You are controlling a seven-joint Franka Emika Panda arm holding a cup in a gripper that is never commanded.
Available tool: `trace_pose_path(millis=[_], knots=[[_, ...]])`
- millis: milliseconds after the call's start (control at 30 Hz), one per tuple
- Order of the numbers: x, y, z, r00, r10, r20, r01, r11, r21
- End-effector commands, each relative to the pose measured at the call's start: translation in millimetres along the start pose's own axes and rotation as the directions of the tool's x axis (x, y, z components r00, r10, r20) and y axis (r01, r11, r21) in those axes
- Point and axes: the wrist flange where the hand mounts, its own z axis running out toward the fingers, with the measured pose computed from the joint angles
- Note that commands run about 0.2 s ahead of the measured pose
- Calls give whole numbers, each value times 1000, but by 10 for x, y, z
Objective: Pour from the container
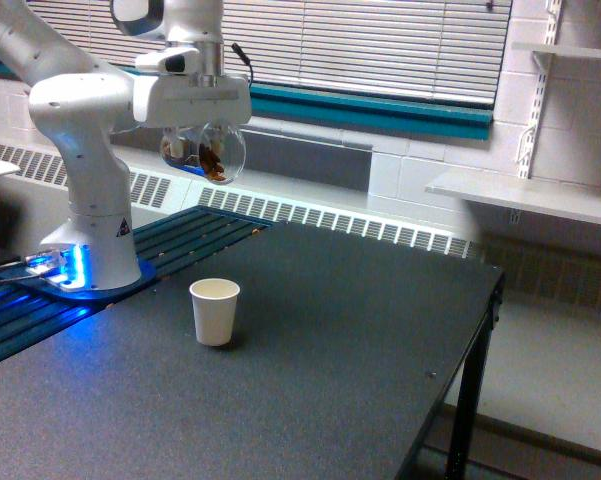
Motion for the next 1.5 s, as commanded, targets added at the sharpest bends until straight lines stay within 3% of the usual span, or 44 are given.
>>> trace_pose_path(millis=[33,700,1500], knots=[[-39,68,153,1000,9,23,-9,999,-36],[-12,74,319,998,-2,61,7,997,-73],[-72,58,435,997,-13,71,21,992,-126]])
